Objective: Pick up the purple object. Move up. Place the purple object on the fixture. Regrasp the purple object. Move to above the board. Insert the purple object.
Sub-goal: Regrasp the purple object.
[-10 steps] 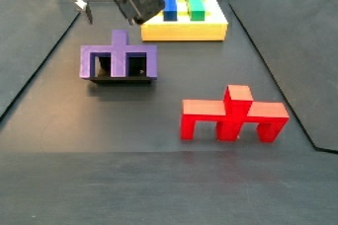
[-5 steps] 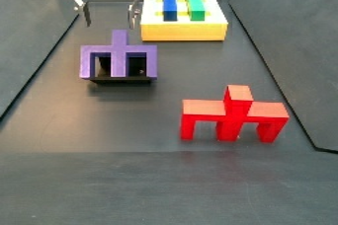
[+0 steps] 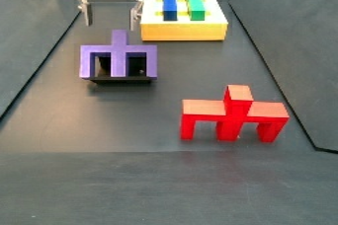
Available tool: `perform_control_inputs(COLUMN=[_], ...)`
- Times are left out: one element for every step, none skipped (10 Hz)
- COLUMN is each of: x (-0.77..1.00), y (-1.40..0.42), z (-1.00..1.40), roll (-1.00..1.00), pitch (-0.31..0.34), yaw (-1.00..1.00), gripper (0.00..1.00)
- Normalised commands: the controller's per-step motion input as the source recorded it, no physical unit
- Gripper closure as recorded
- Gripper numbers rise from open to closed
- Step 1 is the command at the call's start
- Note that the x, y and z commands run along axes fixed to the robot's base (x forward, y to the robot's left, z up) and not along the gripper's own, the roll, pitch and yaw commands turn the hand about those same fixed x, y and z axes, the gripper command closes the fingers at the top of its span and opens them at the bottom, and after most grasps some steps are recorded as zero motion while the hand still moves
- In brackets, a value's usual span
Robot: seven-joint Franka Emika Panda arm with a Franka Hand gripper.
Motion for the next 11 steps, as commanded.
perform_control_inputs(x=[-0.07, -0.06, 0.0, 0.0, 0.0, 0.01, 0.12, 0.12, 0.17, 0.11, 0.09], y=[0.3, 0.29, 0.21, 0.1, 0.0, -0.07, -0.21, -0.21, -0.27, -0.33, -0.36], z=[-0.8, -0.7, -0.41, -0.3, -0.05, 0.09, 0.35, 0.35, 0.26, 0.13, 0.0], roll=[0.0, 0.0, 0.07, 0.1, 0.08, 0.08, 0.43, 0.77, 0.8, 0.84, 0.87], pitch=[-0.214, -0.214, -0.091, -0.06, 0.0, 0.0, 0.0, 0.0, 0.0, 0.0, -0.017], yaw=[0.0, 0.0, 0.0, 0.0, 0.0, 0.0, 0.0, 0.0, 0.03, 0.05, 0.05], gripper=[0.0, 0.0, 0.0, 0.0, 0.0, 0.0, 0.0, 0.0, 0.0, 0.0, 0.0])
